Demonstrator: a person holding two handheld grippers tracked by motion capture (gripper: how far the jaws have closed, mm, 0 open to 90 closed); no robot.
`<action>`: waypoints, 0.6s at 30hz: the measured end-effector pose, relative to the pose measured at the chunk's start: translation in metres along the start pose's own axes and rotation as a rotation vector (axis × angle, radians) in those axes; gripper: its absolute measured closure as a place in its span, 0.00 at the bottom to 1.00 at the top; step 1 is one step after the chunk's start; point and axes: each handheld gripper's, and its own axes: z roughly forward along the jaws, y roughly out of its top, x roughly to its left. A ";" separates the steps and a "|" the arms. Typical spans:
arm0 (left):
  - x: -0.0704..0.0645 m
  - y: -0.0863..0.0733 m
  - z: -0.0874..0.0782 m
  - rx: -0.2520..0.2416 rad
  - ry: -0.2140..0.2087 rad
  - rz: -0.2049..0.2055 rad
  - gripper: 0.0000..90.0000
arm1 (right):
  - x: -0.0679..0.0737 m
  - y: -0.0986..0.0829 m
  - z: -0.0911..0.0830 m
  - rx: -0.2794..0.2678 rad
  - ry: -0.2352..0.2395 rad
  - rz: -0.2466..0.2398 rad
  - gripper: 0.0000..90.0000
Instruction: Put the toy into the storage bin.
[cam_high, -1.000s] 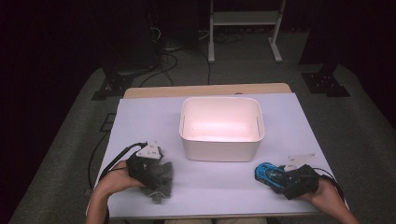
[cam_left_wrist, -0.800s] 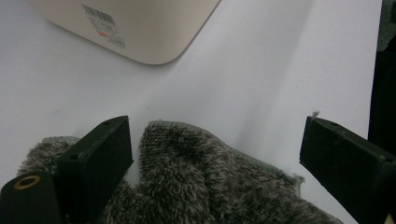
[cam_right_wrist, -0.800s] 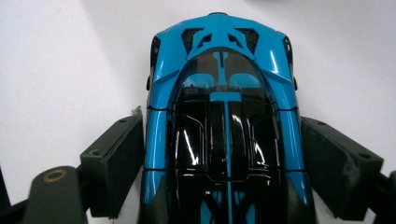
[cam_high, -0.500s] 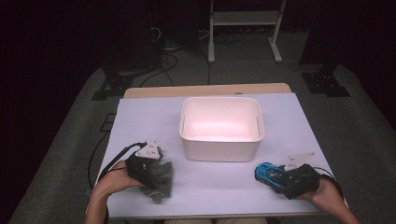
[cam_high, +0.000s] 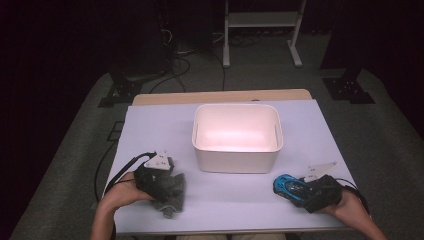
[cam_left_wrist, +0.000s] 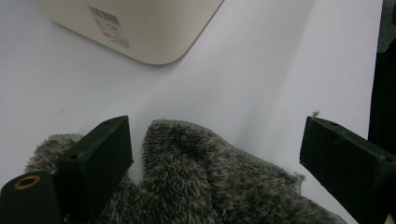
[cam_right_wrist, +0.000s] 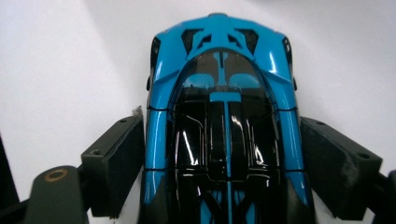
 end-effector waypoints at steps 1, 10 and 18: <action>0.000 0.000 0.000 0.001 0.002 0.002 0.10 | 0.001 0.002 0.000 0.018 -0.004 -0.009 0.19; 0.000 0.000 -0.001 -0.005 0.002 0.003 0.10 | 0.000 0.013 0.002 0.077 0.021 -0.009 0.17; 0.000 0.000 -0.003 -0.007 0.005 0.002 0.10 | 0.002 0.021 0.008 0.090 0.004 -0.038 0.19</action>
